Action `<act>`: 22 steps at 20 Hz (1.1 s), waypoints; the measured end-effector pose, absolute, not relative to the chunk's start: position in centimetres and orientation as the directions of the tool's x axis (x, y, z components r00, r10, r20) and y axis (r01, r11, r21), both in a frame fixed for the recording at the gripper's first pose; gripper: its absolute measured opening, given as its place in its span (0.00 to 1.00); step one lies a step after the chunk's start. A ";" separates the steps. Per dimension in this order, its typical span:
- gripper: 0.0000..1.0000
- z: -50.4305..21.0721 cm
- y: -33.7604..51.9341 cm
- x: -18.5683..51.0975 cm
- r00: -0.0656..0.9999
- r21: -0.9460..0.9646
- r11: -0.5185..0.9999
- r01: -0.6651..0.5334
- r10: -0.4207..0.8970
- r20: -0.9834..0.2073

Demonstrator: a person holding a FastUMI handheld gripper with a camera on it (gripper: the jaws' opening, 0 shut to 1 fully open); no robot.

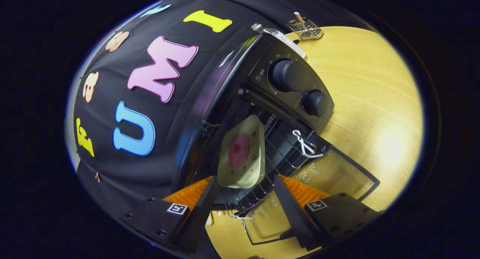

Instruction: Open the toaster oven, put the food inside, and close the toaster oven door.

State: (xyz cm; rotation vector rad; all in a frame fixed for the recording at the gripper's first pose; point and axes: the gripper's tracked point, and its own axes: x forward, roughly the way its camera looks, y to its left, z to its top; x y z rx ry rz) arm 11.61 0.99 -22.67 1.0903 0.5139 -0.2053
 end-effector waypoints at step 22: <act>0.99 -29.2 4.0 -3.9 0.618 0.179 0.970 0.163 0.042 -0.785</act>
